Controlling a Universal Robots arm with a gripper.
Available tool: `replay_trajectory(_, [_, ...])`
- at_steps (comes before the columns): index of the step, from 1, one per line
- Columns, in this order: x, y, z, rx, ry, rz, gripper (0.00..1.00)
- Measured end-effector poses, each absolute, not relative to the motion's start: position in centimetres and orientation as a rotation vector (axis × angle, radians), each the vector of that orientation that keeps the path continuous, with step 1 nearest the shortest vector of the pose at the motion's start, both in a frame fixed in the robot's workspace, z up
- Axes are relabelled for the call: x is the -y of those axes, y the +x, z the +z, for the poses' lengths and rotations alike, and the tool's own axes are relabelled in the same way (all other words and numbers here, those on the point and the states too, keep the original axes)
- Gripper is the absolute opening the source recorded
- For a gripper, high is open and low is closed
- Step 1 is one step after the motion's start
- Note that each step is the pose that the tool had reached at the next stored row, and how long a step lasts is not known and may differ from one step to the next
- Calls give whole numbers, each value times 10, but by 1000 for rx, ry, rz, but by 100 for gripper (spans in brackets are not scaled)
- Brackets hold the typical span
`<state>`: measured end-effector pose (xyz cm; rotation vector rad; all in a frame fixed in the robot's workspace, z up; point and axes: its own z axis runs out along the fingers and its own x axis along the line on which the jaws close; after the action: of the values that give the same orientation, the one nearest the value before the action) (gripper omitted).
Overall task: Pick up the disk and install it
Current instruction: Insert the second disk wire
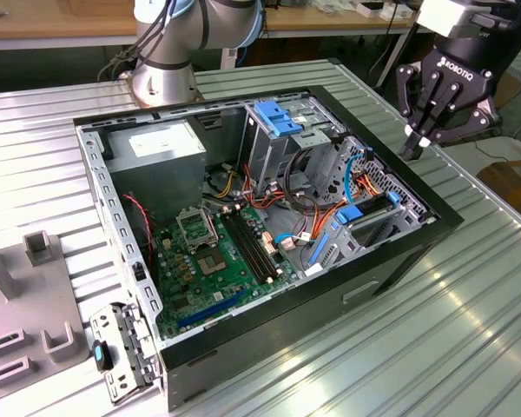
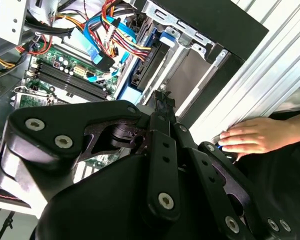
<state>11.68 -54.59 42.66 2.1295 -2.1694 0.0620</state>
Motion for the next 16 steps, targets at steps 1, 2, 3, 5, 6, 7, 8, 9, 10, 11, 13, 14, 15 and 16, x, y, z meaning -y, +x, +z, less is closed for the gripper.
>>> replay_trajectory(1, [543, 117, 429, 2168, 2129, 65, 11])
replay_trajectory(2, [537, 117, 429, 2165, 2126, 71, 11])
replay_trajectory(3, [532, 117, 429, 2164, 2124, 73, 11])
replay_trajectory(5, [519, 117, 429, 2160, 2120, 81, 11])
replay_trajectory(6, [513, 117, 428, 2153, 2113, 94, 11])
replay_trajectory(7, [511, 117, 428, 2148, 2106, 106, 11])
replay_trajectory(8, [510, 117, 428, 2146, 2103, 111, 11])
replay_trajectory(9, [509, 118, 427, 2143, 2095, 122, 11])
replay_trajectory(10, [508, 118, 427, 2138, 2087, 135, 11])
replay_trajectory(11, [506, 118, 426, 2135, 2080, 144, 11])
replay_trajectory(13, [505, 118, 422, 2152, 2058, 138, 11])
replay_trajectory(14, [504, 118, 420, 2161, 2046, 135, 11])
replay_trajectory(15, [502, 118, 416, 2172, 2031, 130, 11])
replay_trajectory(16, [499, 118, 411, 2177, 2022, 127, 11])
